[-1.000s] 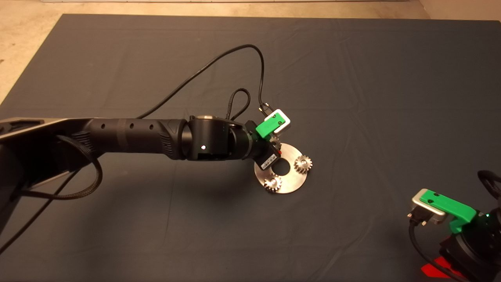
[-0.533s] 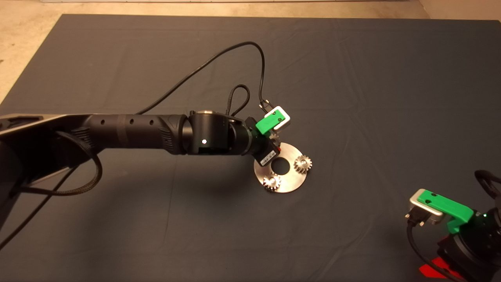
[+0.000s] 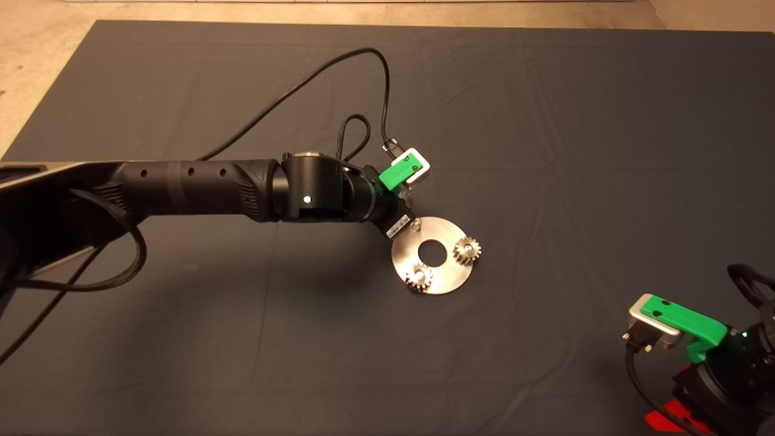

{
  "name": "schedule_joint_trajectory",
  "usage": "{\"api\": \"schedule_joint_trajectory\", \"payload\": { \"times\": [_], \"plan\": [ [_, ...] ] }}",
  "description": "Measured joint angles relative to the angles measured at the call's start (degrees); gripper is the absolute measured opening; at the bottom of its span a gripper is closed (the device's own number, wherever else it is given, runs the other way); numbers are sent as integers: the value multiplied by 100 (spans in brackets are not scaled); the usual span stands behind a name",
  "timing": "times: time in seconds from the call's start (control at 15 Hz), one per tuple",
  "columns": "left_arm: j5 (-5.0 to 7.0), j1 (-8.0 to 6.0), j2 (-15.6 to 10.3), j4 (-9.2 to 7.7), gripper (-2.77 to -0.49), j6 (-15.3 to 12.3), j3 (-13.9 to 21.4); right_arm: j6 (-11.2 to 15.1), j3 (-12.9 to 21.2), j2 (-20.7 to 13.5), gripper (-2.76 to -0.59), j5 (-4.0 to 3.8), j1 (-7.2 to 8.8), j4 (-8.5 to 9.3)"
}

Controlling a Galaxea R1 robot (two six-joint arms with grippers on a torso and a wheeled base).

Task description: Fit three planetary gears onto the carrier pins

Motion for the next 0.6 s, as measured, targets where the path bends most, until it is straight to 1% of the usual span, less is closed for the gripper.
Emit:
{"api": "schedule_joint_trajectory", "payload": {
  "times": [0.2, 0.33, 0.53, 0.6],
  "plan": [
    [-65, -2, 55, -1, -267, -41, 0, 1, 0, 17, -150, -6, 0, 0],
    [-67, -11, 66, -11, -267, -52, 0, 2, 0, 94, -150, -2, 0, 0],
    [-62, -158, 66, -44, -267, -64, 0, 2, 0, 127, -150, -2, 0, 0],
    [-67, -188, 71, -87, -267, -66, 0, 2, 0, 129, -150, -5, 0, 0]
  ]
}}
